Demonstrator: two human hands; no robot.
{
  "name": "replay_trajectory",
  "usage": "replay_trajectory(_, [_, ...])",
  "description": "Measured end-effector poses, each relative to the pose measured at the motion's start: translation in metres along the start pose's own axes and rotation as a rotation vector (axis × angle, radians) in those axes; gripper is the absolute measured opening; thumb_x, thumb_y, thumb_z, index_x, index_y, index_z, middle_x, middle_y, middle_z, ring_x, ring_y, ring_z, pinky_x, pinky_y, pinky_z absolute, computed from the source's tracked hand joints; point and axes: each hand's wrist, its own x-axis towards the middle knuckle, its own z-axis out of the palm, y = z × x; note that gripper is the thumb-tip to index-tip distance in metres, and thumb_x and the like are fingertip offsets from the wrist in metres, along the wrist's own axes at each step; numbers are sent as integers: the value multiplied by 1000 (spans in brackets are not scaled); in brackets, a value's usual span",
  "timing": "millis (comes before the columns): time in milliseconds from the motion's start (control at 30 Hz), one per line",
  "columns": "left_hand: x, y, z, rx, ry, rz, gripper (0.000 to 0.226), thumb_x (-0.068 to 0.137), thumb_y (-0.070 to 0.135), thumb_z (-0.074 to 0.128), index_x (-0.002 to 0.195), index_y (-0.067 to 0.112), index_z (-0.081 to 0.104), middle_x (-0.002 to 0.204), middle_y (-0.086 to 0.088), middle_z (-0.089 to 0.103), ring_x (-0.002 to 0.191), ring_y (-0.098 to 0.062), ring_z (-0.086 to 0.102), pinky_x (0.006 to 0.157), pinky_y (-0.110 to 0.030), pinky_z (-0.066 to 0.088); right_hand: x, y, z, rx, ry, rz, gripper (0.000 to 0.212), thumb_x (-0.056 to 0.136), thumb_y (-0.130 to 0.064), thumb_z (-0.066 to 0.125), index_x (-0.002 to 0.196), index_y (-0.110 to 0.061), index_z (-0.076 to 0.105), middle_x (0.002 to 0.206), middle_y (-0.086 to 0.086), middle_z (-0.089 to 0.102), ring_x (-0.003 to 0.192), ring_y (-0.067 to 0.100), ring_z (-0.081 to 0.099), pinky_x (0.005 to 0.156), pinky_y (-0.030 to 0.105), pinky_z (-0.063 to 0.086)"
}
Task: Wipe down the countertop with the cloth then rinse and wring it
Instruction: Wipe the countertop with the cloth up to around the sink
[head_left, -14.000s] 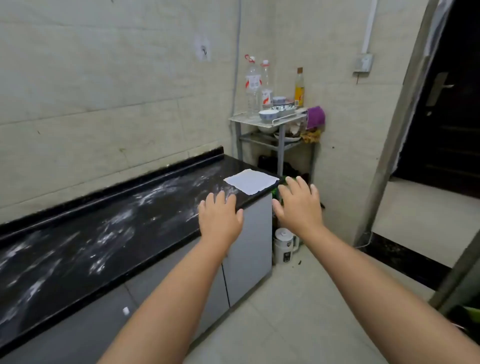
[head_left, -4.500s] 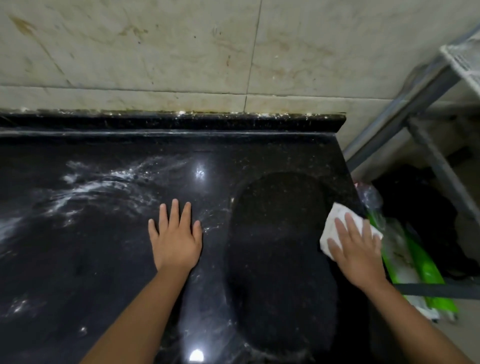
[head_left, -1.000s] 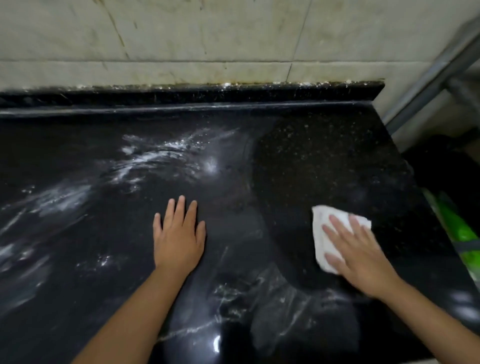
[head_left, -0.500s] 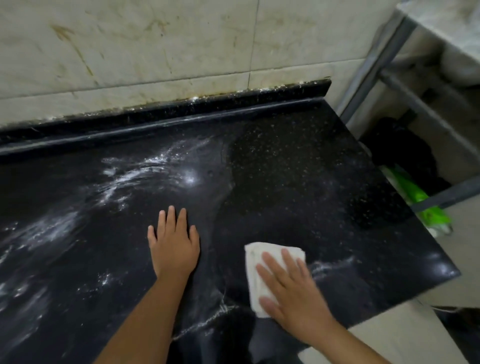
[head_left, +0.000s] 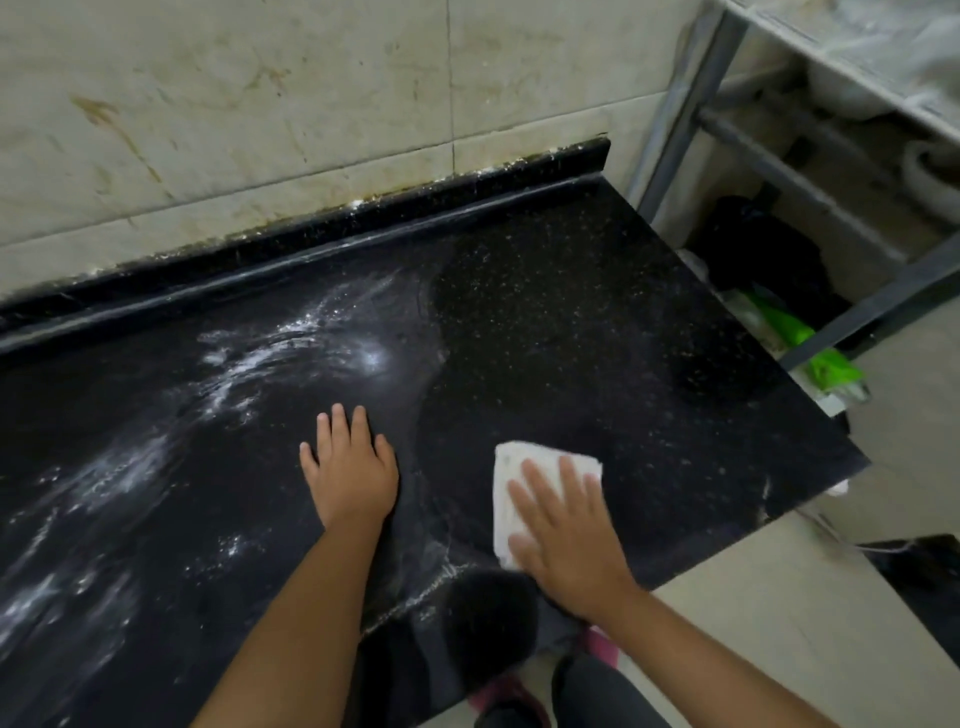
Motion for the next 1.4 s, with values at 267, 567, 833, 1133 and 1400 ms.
replay_trajectory(267, [-6,7,-5,53,-16,-64,51,99,33,25,147,24,11,157,-4,9,145,-22,2,113,-54,-4,-87,113,15,-6,80,-27,52,97,-48,7,146,-32,1,156,-11,-7,144,19,-7,114,40,4])
replay_trajectory(567, [-44,-4,-9,4,-38,82,48,99,29,30,145,20,23,156,-4,15,144,-20,7,114,-52,3,-9,109,-34,173,-127,602,60,95,-49,22,147,-20,11,157,4,0,142,38,-1,113,54,6])
replay_trajectory(833, [-80,34,6,-74,-76,199,47,98,29,32,144,20,28,155,-3,17,145,-19,7,115,-47,7,-45,9,1,38,-19,10,52,88,-56,23,127,-26,41,137,-4,49,134,31,22,109,41,3])
replay_trajectory(1133, [-90,33,13,41,-142,149,49,99,36,24,146,27,15,157,0,6,145,-20,-2,115,-47,3,-45,151,-18,254,-54,721,62,94,-54,17,148,-25,9,157,-1,-4,143,28,-9,115,50,-2])
replay_trajectory(1400, [-94,-1,-3,-5,-61,64,48,99,32,29,145,24,22,156,1,13,145,-18,3,115,-45,5,29,111,-40,163,-128,466,59,96,-48,18,147,-26,0,156,-2,-11,141,34,-13,112,53,-5])
